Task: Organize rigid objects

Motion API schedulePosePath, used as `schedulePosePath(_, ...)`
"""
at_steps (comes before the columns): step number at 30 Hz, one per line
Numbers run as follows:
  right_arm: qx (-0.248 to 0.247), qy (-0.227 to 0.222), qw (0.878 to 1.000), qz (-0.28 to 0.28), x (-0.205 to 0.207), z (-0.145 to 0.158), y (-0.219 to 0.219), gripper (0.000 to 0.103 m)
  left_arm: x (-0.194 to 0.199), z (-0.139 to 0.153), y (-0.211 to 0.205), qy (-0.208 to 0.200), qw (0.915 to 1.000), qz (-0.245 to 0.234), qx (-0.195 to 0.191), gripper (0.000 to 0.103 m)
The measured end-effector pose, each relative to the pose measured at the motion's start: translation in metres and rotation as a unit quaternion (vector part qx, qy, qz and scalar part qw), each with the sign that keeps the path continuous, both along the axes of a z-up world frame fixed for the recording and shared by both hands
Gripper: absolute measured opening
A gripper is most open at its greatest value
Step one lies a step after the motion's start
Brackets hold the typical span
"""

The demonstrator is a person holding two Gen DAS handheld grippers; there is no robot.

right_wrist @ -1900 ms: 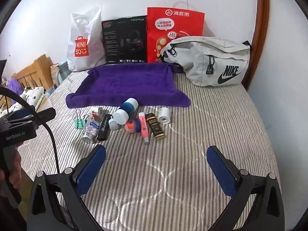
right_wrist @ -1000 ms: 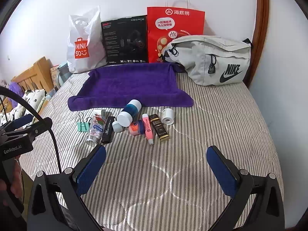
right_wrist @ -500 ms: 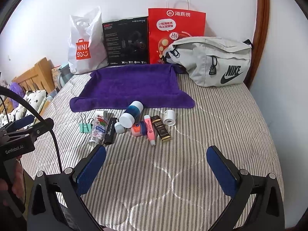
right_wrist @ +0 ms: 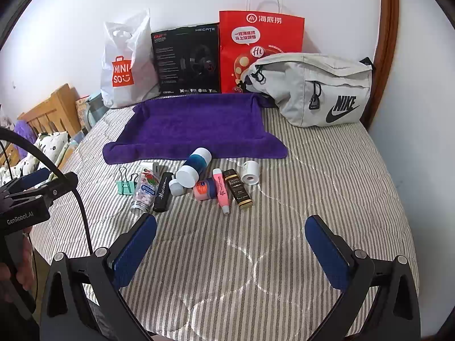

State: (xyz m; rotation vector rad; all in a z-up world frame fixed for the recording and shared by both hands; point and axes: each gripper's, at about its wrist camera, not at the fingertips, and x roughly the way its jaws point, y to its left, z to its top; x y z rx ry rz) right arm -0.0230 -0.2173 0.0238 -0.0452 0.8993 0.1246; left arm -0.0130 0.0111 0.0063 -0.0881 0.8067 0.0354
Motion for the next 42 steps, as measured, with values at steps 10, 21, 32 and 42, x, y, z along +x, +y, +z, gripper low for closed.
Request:
schedulePosePath(10,-0.003,0.001,1.0,0.002,0.0006,-0.0008,0.0011,0.103,0.0005,0.0006,0.0007,0.003,1.0,0.001,0.001,0.103)
schedulePosePath(21,-0.007,0.003,1.0,0.007,0.0003,-0.0009,0.0029,0.103,0.0038,0.0016,0.0019,0.005,1.0,0.004,-0.001,0.103)
schedulePosePath(32,-0.011,0.004,1.0,0.008,-0.0001,-0.003,0.0029,0.103,0.0034,0.0014,0.0002,0.006,1.0,0.003,-0.001,0.103)
schedulePosePath(42,-0.007,0.008,1.0,0.009,0.0002,-0.0042,0.0025,0.103,0.0021,0.0021,-0.0009,0.004,1.0,0.002,0.0,0.103)
